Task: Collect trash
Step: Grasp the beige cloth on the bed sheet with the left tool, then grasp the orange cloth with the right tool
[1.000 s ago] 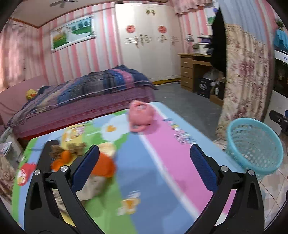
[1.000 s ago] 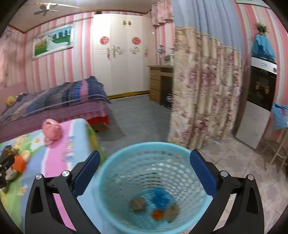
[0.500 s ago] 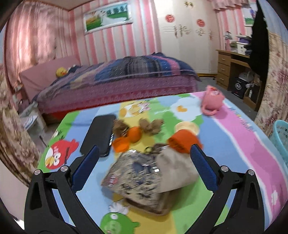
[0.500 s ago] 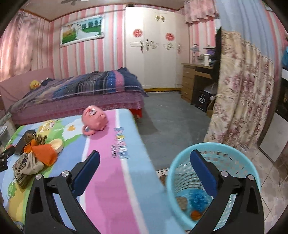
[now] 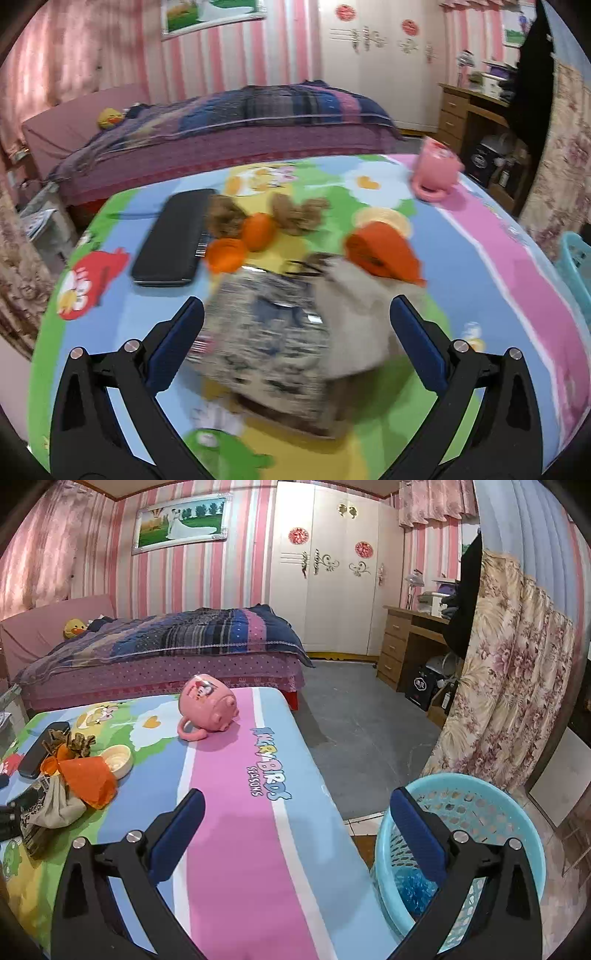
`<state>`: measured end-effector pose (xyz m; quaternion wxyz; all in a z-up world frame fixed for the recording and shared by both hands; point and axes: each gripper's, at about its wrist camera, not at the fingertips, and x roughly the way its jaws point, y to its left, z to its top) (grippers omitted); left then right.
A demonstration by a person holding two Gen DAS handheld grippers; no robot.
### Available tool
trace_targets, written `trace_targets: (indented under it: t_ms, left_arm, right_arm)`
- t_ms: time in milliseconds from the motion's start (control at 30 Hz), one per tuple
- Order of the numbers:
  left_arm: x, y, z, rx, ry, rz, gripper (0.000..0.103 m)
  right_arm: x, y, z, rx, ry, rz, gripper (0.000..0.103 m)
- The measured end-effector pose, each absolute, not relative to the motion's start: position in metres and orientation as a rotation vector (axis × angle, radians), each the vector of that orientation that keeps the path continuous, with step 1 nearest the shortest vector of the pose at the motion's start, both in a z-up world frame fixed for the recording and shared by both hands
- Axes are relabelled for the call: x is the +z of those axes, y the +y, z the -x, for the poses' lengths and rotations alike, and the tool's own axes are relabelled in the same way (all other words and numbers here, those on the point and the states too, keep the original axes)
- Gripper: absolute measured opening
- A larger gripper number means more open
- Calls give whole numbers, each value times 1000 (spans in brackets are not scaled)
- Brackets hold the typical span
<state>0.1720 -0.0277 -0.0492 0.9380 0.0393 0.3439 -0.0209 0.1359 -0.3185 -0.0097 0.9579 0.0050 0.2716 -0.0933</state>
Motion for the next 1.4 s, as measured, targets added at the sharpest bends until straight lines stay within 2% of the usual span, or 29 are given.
trace_targets:
  t_ms: [100, 167, 267, 333, 467, 533, 633, 967, 1400]
  left_arm:
    - [-55, -47, -172, -61, 712, -110, 97]
    - [-59, -57, -174, -88, 730, -121, 93]
    - [-66, -68, -180, -93, 756, -163, 73]
    - [-71, -68, -185, -111, 790, -157, 48]
    - [-63, -58, -183, -133, 773, -124, 39]
    - [-54, -51, -179, -150, 756, -111, 30]
    - [-42, -38, -174, -135, 729, -100, 27]
    - [-9, 32, -169, -4, 644, -30, 26]
    - [-12, 108, -190, 149, 657, 41, 26]
  right_arm:
    - [-10, -322, -137, -194, 555, -31, 98]
    - [-10, -321, -137, -189, 556, -32, 98]
    - [-11, -318, -138, -183, 556, -19, 98]
    - [-11, -316, -138, -179, 556, -13, 98]
    - [-12, -315, -140, -175, 560, -11, 98]
    - [-13, -314, -141, -172, 561, -10, 98]
    - [-12, -308, -140, -170, 558, -1, 98]
    - [-20, -268, -148, -90, 572, 17, 98]
    - [-33, -156, -183, 186, 598, 83, 98]
